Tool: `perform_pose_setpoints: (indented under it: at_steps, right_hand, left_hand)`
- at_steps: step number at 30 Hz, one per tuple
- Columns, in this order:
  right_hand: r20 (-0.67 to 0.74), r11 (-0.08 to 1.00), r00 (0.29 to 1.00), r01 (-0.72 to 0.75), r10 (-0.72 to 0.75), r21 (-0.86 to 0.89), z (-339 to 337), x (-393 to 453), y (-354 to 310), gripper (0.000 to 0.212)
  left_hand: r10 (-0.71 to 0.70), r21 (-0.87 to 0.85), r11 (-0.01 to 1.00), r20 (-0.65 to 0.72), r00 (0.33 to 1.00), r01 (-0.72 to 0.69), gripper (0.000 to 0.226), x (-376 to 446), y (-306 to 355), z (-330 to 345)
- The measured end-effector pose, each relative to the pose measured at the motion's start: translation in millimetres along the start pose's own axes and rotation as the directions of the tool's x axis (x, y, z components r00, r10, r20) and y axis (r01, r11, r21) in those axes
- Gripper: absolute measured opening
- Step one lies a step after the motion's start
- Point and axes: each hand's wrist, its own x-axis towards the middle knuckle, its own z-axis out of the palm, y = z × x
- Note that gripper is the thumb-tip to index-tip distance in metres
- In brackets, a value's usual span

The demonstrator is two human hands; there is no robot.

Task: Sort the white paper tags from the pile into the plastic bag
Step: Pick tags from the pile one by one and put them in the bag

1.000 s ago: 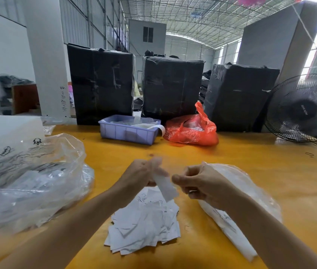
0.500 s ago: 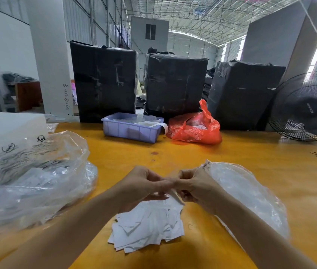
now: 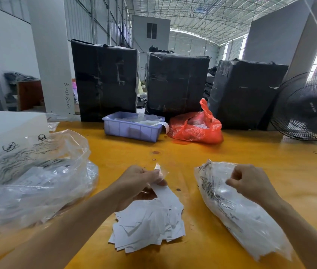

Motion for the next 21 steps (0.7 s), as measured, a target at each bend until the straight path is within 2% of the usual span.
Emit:
perform_pose_setpoints:
  at_steps: [2,3,5,8,9,11,12,13,14,15,16,17,18,21]
  right_hand:
    - [-0.025,0.991,1.000,-0.018,0.015,-0.133,1,0,7,0.016]
    - [-0.037,0.961,0.999,-0.025,0.015,-0.276,2,-1,8,0.016]
    - [0.043,0.858,0.999,0.006,0.019,-0.514,7,-2,12,0.029]
    - [0.266,0.819,0.960,0.081,0.090,-0.568,7,-9,2,0.036]
    - [0.278,0.791,0.955,0.088,0.107,-0.605,2,-12,-6,0.033]
    - [0.134,0.776,0.990,0.123,-0.050,-0.619,-9,-18,-26,0.022]
    - [0.038,0.850,0.988,0.148,-0.149,-0.506,-15,-22,-39,0.016]
    - [0.015,0.948,0.981,0.190,-0.193,-0.254,-18,-27,-52,0.012]
    - [0.097,0.977,0.977,0.178,-0.189,0.115,-20,-32,-68,0.014]
    - [0.271,0.897,0.945,0.049,-0.185,0.440,-20,-37,-83,0.021]
    - [0.417,0.769,0.882,-0.108,-0.218,0.630,-16,-42,-95,0.026]
    - [0.493,0.666,0.836,-0.226,-0.241,0.710,-10,-45,-100,0.027]
    - [0.515,0.591,0.820,-0.293,-0.249,0.752,-3,-45,-101,0.027]
    - [0.477,0.526,0.858,-0.322,-0.189,0.787,6,-41,-97,0.016]
  left_hand:
    - [-0.007,0.013,1.000,0.004,1.000,0.007,0.035,-1,1,0]
    - [-0.011,0.014,1.000,0.005,1.000,0.011,0.035,-2,2,-1]
    - [-0.010,0.012,1.000,0.005,1.000,0.010,0.032,-4,2,-1]
    - [0.015,-0.001,1.000,0.013,1.000,-0.015,0.032,-5,4,-2]
    - [0.031,0.001,1.000,0.022,0.999,-0.031,0.032,-6,4,-2]
    - [0.069,0.005,0.998,0.053,0.996,-0.069,0.033,-7,4,-2]
    - [0.089,0.003,0.996,0.068,0.994,-0.090,0.033,-7,4,0]
    - [0.112,-0.001,0.994,0.082,0.990,-0.112,0.034,-7,4,1]
    - [0.137,-0.003,0.990,0.095,0.986,-0.138,0.035,-7,5,3]
    - [0.164,-0.007,0.986,0.110,0.980,-0.164,0.036,-7,5,5]
    - [0.187,-0.015,0.982,0.128,0.974,-0.186,0.036,-7,5,6]
    - [0.203,-0.024,0.979,0.145,0.968,-0.202,0.037,-7,5,7]
    - [0.215,-0.029,0.977,0.160,0.963,-0.213,0.037,-8,4,8]
    - [0.220,-0.069,0.975,0.134,0.966,-0.212,0.030,-9,3,4]
